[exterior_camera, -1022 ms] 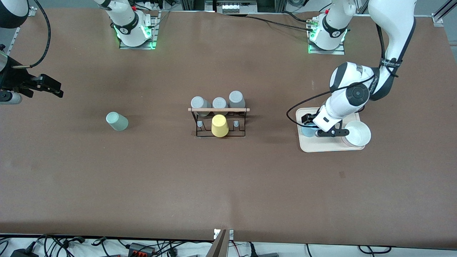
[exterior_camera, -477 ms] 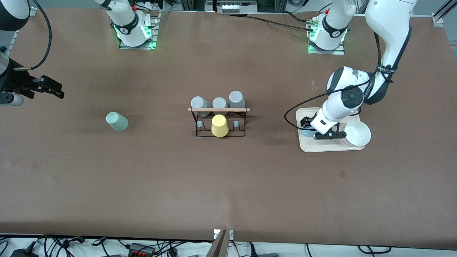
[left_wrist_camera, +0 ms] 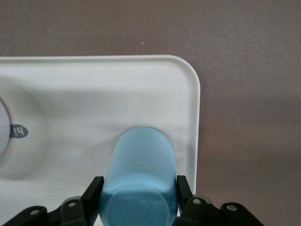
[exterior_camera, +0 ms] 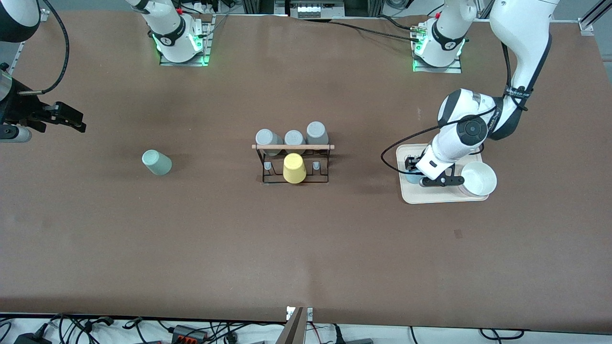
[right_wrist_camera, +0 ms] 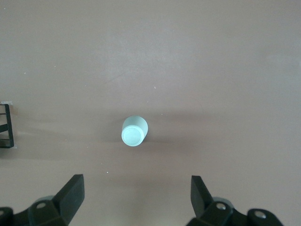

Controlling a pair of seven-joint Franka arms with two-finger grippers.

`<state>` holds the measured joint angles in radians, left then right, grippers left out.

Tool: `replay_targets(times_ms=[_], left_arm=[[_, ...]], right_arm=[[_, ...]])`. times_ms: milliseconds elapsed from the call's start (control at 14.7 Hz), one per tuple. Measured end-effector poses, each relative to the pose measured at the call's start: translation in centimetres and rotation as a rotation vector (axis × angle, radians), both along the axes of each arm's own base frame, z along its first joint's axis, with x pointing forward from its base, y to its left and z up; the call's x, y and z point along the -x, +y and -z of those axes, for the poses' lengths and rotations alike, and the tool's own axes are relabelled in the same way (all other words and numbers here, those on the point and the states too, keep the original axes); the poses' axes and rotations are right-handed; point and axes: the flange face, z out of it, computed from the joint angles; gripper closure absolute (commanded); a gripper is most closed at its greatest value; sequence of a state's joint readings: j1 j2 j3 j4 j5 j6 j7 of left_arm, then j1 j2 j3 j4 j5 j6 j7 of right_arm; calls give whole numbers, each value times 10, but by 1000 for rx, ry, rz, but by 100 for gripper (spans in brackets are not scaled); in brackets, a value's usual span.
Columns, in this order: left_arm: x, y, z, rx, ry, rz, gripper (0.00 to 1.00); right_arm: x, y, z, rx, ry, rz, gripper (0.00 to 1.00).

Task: Hang scattered cups on rack with three cups
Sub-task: 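Lower the left gripper and grasp the light blue cup, then lift the light blue cup and carry it to the wire rack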

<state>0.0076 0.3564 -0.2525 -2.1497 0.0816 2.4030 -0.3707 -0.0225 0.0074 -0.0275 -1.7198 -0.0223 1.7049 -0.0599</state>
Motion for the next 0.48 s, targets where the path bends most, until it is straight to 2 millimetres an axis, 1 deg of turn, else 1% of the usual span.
replay_targets(times_ms=[68, 136, 204, 341, 409, 477], left_arm=[[-6, 1, -9, -6, 9, -2, 54], [-14, 1, -22, -12, 16, -5, 54], [-24, 0, -39, -18, 20, -9, 54], [-43, -2, -80, -29, 23, -34, 54], [-51, -5, -100, -31, 27, -56, 53], [-56, -13, -119, -22, 29, -74, 53]], right_arm=[[0, 0, 0, 0, 0, 0, 0], [0, 0, 0, 0, 0, 0, 0], [0, 0, 0, 0, 0, 0, 0], [0, 0, 0, 0, 1, 0, 0], [0, 0, 0, 0, 1, 0, 0], [0, 0, 0, 0, 1, 0, 0]])
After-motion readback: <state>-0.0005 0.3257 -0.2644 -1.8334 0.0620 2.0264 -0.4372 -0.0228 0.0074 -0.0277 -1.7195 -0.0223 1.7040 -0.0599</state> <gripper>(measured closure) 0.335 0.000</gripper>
